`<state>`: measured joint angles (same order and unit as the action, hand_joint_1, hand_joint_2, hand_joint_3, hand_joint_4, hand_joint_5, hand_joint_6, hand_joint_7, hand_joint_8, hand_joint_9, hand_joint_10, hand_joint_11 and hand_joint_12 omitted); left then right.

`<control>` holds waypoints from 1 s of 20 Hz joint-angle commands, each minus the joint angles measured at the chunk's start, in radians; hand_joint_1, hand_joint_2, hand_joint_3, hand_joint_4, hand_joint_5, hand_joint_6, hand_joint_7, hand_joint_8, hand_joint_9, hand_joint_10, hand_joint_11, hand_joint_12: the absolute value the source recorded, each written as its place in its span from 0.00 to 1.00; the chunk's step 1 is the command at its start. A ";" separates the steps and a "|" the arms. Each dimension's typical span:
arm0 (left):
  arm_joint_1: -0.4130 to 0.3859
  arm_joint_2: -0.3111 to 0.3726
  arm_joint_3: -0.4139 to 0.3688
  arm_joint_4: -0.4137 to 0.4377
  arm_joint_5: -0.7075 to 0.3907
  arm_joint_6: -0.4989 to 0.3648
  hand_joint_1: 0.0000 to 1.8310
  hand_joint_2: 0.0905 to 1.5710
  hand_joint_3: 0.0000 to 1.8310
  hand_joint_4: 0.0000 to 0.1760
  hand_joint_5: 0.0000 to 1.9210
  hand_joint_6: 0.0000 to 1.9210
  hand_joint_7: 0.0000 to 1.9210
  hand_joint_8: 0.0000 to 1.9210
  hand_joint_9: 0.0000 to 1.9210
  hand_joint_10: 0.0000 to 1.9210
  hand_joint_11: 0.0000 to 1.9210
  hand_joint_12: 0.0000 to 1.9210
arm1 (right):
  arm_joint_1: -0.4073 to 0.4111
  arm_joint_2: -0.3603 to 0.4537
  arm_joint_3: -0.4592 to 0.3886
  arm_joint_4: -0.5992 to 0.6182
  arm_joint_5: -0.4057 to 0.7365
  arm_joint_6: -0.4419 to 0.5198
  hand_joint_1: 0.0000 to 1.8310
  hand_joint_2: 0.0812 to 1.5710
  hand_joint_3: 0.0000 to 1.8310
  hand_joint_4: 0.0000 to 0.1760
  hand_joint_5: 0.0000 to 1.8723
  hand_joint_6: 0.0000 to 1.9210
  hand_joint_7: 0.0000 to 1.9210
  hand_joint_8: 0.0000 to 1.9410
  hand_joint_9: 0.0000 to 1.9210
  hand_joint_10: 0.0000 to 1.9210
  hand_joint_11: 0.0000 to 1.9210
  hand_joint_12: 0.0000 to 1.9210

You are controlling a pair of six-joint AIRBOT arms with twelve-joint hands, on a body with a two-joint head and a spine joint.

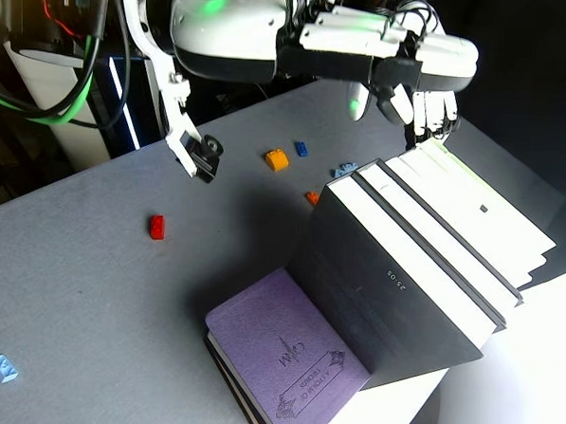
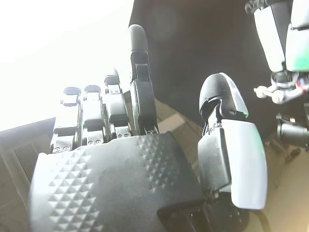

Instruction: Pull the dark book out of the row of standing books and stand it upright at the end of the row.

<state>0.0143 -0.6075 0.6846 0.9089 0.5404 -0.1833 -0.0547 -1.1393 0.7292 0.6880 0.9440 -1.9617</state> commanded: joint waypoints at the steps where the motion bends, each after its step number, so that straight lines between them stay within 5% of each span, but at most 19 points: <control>1: -0.013 0.008 0.004 0.049 -0.042 -0.001 0.03 0.80 0.00 0.12 0.07 0.00 0.07 0.00 0.09 0.00 0.00 0.40 | 0.006 0.003 0.000 -0.064 0.085 0.000 0.00 0.75 0.00 0.00 0.37 0.06 0.06 0.00 0.00 0.00 0.00 0.00; 20: -0.012 0.008 -0.002 0.031 -0.039 0.024 0.02 0.81 0.00 0.13 0.07 0.00 0.06 0.00 0.09 0.00 0.00 0.38 | -0.034 0.026 -0.010 0.079 0.015 -0.028 0.00 0.75 0.00 0.00 0.37 0.05 0.07 0.00 0.00 0.00 0.00 0.00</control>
<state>0.0154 -0.6079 0.6842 0.8982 0.5442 -0.1581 -0.0929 -1.1198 0.7189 0.8139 0.8959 -1.9884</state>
